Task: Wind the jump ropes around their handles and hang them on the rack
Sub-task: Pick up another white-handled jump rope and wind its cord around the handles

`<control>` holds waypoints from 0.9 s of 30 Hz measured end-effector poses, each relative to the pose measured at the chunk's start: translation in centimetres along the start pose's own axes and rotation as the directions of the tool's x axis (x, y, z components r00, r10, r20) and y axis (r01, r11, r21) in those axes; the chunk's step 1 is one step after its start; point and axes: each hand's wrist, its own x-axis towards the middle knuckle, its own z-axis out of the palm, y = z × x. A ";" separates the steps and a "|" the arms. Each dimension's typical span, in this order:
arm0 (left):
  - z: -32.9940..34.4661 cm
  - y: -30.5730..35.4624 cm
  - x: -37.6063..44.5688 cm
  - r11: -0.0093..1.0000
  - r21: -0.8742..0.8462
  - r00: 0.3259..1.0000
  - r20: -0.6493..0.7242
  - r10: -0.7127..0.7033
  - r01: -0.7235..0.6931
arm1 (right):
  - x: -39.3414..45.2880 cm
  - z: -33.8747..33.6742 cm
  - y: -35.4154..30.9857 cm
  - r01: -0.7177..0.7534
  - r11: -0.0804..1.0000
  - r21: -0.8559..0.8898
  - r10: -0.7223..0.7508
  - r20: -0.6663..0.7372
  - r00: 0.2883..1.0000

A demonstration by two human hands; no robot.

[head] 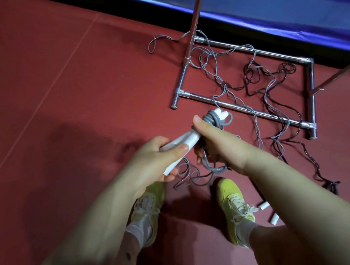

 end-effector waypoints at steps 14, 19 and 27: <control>-0.4 0.3 -1.2 0.863 -0.404 0.828 0.560 -0.027 0.302 | -1.7 0.8 -1.6 0.220 0.919 0.326 -0.221 -0.036 0.975; -0.3 -0.6 -1.0 0.761 -0.477 0.665 0.742 0.081 0.440 | -1.9 1.1 -2.2 0.046 0.951 0.307 -0.090 0.132 0.987; 0.1 -0.8 -0.9 0.777 -0.469 0.672 0.736 0.082 0.420 | -2.2 0.3 -2.7 0.084 0.942 0.325 -0.146 0.172 0.974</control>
